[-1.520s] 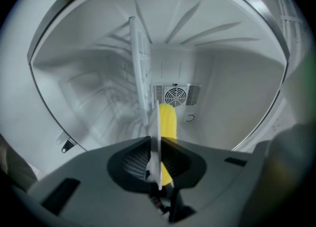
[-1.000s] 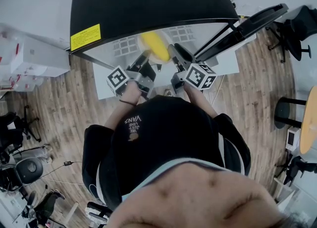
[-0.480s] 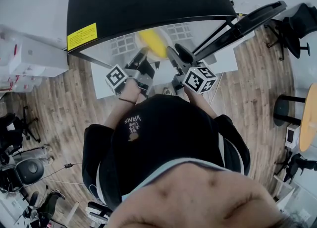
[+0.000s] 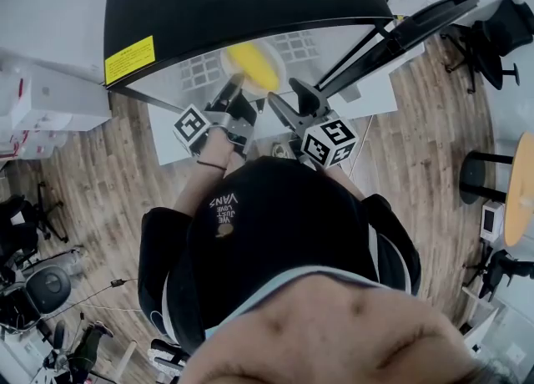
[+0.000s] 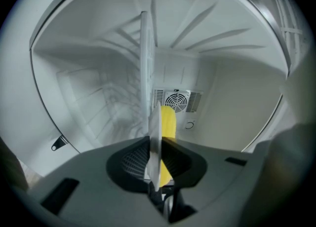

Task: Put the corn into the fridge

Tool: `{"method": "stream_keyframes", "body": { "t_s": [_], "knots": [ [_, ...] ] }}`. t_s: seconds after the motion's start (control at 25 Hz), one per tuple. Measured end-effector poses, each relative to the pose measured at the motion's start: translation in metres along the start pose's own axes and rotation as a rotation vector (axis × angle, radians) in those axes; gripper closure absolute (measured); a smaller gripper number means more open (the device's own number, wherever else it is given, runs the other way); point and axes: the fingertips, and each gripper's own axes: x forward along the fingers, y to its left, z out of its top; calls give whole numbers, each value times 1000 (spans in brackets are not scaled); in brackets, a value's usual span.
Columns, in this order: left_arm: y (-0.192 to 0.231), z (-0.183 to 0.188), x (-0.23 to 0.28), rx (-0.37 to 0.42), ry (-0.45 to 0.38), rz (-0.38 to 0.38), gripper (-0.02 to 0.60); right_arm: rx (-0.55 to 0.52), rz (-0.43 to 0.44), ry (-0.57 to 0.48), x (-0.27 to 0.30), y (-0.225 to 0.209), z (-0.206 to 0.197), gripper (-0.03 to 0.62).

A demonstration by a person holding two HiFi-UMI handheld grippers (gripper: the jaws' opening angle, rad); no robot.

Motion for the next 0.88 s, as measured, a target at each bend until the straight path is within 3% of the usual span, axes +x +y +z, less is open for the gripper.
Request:
{"method": "stream_keyframes", "body": {
  "t_s": [0.32, 0.88],
  "knots": [
    [0, 0, 0, -2, -1, -7, 534, -197, -41, 56, 3, 9, -16, 335],
    [-3, -1, -2, 10, -2, -24, 534, -300, -101, 64, 5, 7, -16, 350]
  ]
}}
